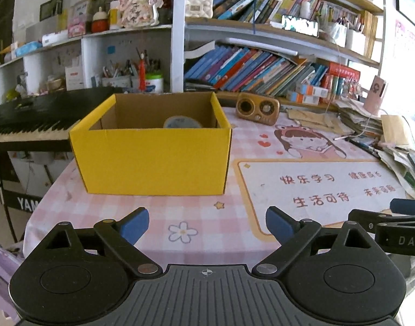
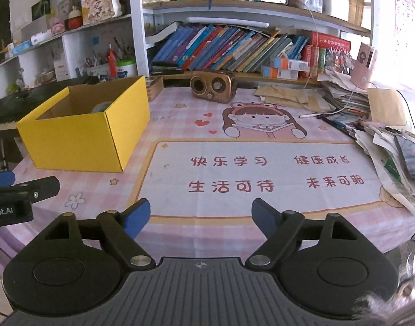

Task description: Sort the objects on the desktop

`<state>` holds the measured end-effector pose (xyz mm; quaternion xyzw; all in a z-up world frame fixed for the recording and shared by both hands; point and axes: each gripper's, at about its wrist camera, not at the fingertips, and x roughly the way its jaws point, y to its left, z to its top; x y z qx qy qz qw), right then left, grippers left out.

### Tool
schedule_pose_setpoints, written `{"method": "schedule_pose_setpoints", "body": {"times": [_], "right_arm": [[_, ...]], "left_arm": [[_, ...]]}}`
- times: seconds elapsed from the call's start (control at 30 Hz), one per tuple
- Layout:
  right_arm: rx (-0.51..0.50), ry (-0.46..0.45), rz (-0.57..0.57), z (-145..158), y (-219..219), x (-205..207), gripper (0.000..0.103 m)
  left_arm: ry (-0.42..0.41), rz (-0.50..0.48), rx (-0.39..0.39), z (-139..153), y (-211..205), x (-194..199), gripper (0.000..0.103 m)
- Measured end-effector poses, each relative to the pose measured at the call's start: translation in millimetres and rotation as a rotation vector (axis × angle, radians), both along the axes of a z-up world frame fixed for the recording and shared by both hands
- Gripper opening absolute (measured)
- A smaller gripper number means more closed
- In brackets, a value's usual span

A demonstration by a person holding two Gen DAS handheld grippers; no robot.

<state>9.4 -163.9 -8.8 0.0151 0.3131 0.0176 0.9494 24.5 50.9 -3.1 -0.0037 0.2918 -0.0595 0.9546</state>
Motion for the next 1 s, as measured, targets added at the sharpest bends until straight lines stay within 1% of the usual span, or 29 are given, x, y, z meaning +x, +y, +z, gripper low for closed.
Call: {"method": "schedule_pose_setpoints", "body": {"times": [0.07,0.1,0.13,0.4,0.53,1.0], "right_arm": [[-0.003,0.004,0.001,-0.1,0.6,0.0,0.085],[-0.004,0.006,0.002,0.4,0.9,0.6,0.086],[-0.007,0.010,0.002,0.1,1.3,0.9,0.091],[-0.010,0.022,-0.009,-1.1,0.1,1.9,0.100],[-0.011,0.026,-0.016,-1.4,-1.4,2.9,0.103],[-0.010,0.043,-0.004,-3.7,-1.0,3.6,0.103]], "left_arm": [[0.005,0.003,0.005,-0.7,-0.3,-0.7,0.098],[0.007,0.006,0.007,-1.0,-0.4,-0.9,0.099],[0.006,0.008,0.009,-1.0,-0.3,-1.2,0.100],[0.015,0.021,0.008,-1.1,0.4,0.8,0.103],[0.017,0.034,0.012,-0.9,1.3,0.7,0.103],[0.018,0.041,0.018,-0.6,1.8,-1.9,0.103]]}}
